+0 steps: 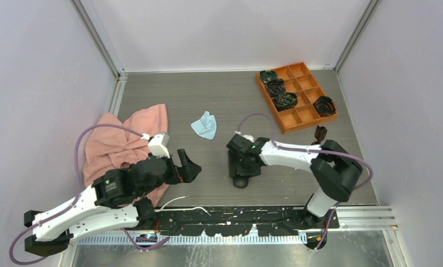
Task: Organize the sunglasses
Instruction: Move the sunglasses case at the center of the board.
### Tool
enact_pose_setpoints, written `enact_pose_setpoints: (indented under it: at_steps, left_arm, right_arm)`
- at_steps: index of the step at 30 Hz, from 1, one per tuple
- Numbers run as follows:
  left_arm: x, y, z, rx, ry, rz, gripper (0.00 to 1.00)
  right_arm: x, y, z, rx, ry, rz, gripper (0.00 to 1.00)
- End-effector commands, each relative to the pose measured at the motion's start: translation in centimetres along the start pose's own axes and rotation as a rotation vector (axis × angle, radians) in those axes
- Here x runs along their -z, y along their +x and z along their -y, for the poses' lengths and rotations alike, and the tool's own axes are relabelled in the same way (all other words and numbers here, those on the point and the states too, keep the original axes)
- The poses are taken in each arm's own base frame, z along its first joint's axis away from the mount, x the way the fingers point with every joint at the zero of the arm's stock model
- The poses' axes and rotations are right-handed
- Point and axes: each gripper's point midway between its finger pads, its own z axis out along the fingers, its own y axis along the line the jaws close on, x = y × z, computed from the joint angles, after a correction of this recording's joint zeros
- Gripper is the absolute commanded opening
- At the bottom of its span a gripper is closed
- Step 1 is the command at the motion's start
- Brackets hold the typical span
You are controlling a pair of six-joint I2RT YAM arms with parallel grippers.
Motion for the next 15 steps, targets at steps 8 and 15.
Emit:
enact_pose_setpoints:
  at_steps: [8,15]
  left_arm:
    - [0.6,-0.2,-1.3,0.049,-0.034,0.026,1.0]
    - [-0.9,0.7,-2.3,0.05,-0.169,-0.019,1.0]
  right_arm:
    - [3.8,-0.3,-4.7,0.39,0.087,0.182,0.98]
    - [8.6,-2.0,-2.6,0.259,-0.015,0.397,1.0]
